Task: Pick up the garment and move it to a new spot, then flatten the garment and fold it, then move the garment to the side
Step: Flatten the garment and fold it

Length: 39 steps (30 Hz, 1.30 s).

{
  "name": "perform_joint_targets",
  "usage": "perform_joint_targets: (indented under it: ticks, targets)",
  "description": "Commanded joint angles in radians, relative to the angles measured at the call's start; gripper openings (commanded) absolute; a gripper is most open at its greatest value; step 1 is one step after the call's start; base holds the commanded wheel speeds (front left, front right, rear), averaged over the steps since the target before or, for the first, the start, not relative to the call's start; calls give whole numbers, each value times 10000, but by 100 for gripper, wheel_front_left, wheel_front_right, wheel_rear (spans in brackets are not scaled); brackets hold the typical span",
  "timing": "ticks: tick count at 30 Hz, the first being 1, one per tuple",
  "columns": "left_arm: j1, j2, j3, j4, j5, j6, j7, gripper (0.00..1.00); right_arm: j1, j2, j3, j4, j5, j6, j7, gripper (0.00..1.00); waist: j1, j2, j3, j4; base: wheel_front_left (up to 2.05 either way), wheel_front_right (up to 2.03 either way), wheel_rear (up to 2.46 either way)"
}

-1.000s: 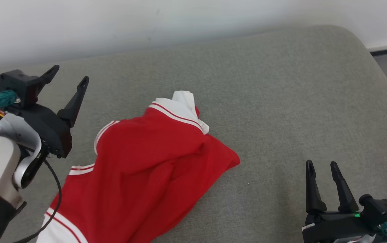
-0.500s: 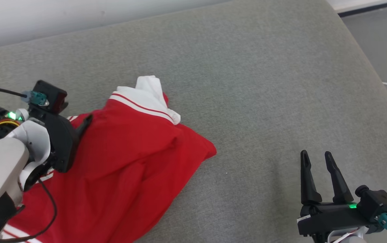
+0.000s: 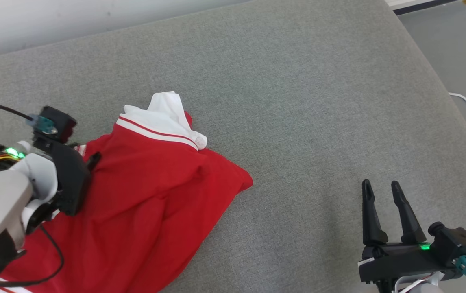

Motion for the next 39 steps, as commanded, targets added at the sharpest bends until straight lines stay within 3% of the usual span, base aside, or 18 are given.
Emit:
perform_joint_targets:
  ticks: [1,5,15,23,25,26,27,33,39]
  targets:
    - [-94,-78,-354,-79,34,4,-157,0,47,-14,-122,-32,-122,14,-7,100,0,0,-61,99,0,0,0]
    - [-502,-114,-324,-147,-162,10,-888,0,88,-14,-233,-68,-220,14,-7,100,0,0,-149,305,0,0,0]
    - [-1777,208,348,1106,283,22,-4091,0,-40,-16,-427,-118,-525,14,-7,100,0,0,-322,974,0,0,0]
    - [-1679,656,922,2572,419,665,-5640,0,-96,-15,-471,-103,-676,14,-7,100,0,0,-190,1040,0,0,0]
    - [-1497,575,967,2817,430,615,-5763,0,-100,-16,-490,-130,-728,14,-7,100,0,0,-165,1037,0,0,0]
    - [-1446,504,995,2900,445,612,-5797,24,-93,-15,-505,-146,-744,14,-7,100,0,0,-159,1047,0,0,0]
    - [-1433,433,1039,2961,494,596,-5832,100,-85,-15,-530,-153,-788,14,-7,100,0,0,-165,1071,0,0,0]
    - [-1534,110,1980,2201,1131,775,-5880,100,18,-16,-664,-132,-926,14,-7,100,0,0,-416,1367,0,0,0]
    - [-319,-30,4284,67,2123,1265,-5880,100,205,-15,-801,-35,-1038,14,-7,100,0,0,-979,1897,0,0,0]
